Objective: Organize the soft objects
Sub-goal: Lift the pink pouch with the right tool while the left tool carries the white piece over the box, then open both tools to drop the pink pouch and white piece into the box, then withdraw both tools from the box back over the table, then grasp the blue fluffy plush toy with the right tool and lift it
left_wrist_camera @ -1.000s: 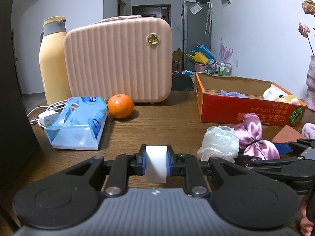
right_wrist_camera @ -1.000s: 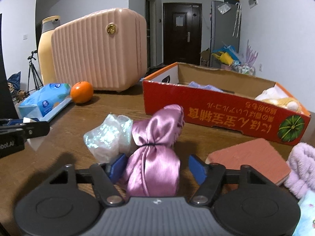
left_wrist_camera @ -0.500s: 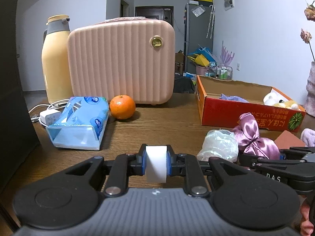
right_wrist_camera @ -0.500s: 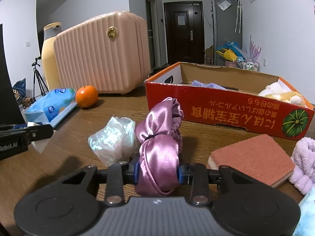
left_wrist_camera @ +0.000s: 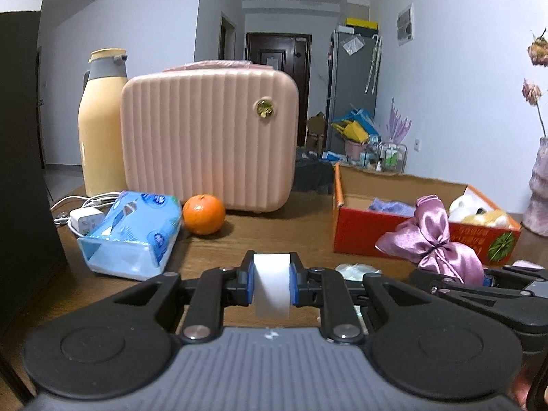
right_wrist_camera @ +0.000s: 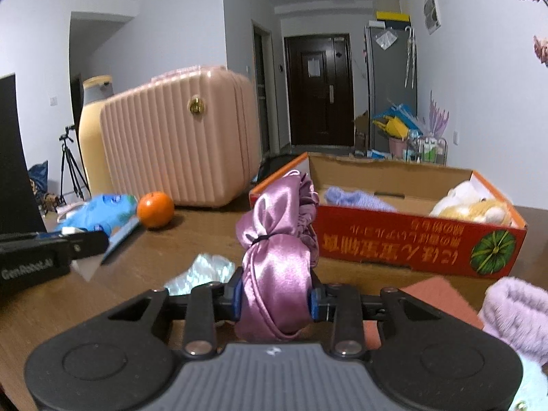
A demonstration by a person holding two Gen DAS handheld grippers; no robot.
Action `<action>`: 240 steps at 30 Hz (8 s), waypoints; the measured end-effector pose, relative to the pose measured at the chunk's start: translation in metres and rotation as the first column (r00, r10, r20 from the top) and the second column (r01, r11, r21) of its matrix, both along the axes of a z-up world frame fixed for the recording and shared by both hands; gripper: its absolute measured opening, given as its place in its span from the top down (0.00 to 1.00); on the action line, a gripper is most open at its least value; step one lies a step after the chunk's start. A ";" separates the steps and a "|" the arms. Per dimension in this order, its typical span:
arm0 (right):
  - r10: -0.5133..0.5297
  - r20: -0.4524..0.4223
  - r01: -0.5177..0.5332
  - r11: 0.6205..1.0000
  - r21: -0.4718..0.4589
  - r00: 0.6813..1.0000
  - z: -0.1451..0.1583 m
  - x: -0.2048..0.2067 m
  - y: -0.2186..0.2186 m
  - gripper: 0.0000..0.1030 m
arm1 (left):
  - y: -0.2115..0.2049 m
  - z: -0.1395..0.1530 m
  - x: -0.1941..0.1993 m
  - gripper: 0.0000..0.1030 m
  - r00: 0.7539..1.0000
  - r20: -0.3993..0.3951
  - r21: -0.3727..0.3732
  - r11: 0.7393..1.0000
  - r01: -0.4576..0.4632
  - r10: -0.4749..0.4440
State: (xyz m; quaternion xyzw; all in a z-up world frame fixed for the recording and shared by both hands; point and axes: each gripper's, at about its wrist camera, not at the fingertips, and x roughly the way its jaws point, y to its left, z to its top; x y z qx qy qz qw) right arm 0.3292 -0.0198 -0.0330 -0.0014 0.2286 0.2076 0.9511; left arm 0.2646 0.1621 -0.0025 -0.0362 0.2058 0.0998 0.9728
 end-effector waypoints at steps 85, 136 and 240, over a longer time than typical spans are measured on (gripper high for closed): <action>-0.230 -0.021 0.231 0.971 0.056 0.973 0.024 0.180 -0.110 0.17 | -0.113 -0.004 0.233 0.20 0.998 0.024 -0.077 0.996 -0.049 0.051; -0.230 0.119 0.228 0.973 0.037 0.966 0.048 0.071 -0.130 0.00 | -0.106 0.008 0.121 0.00 0.994 0.069 -0.057 0.995 -0.081 0.085; -0.160 -0.059 0.159 0.987 -0.030 0.985 -0.017 -0.061 -0.163 0.60 | -0.086 -0.019 -0.043 0.00 0.988 -0.083 -0.003 0.991 0.133 -0.133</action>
